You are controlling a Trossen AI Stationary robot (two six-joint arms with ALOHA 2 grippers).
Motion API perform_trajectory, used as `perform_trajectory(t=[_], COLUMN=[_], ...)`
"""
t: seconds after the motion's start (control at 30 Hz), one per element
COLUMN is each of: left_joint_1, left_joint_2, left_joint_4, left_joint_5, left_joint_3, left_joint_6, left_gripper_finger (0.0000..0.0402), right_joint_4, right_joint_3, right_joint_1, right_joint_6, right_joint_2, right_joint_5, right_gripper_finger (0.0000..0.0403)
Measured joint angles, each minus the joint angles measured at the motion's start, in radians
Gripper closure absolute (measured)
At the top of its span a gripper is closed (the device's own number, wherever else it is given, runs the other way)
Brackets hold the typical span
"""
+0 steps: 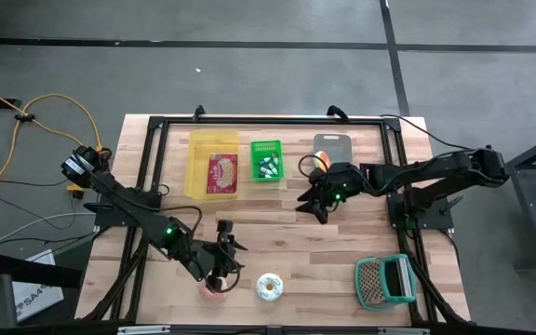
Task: Pick & Place Food Item
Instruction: Put the brown donut into the gray bin
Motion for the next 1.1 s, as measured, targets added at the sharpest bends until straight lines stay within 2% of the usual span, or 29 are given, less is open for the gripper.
perform_trajectory(t=[0.17, 0.37, 0.63, 0.83, 1.1], left_joint_1=[-0.054, -0.118, -0.193, -0.251, -0.291], left_joint_2=[0.0, 0.019, 0.078, 0.131, 0.208], left_joint_4=[-0.134, -0.205, -0.237, -0.254, -0.266], left_joint_5=[-0.005, 0.011, 0.142, 0.186, 0.224], left_joint_3=[0.065, 0.07, 0.069, 0.069, 0.069], left_joint_6=[-0.12, -0.309, -0.52, -0.568, -0.569], left_gripper_finger=[0.0199, 0.0199, 0.0199, 0.0199, 0.0199], right_joint_4=[0.0, 0.0, 0.0, 0.001, 0.001], right_joint_3=[0.0, 0.0, 0.0, 0.0, 0.0], right_joint_1=[0.045, 0.097, 0.141, 0.153, 0.152], right_joint_6=[0.002, 0.004, 0.004, 0.036, 0.075], right_joint_2=[0.0, 0.0, 0.0, 0.0, 0.0], right_joint_5=[0.027, 0.098, 0.199, 0.257, 0.263], right_gripper_finger=[0.0212, 0.0212, 0.0212, 0.0212, 0.0212])
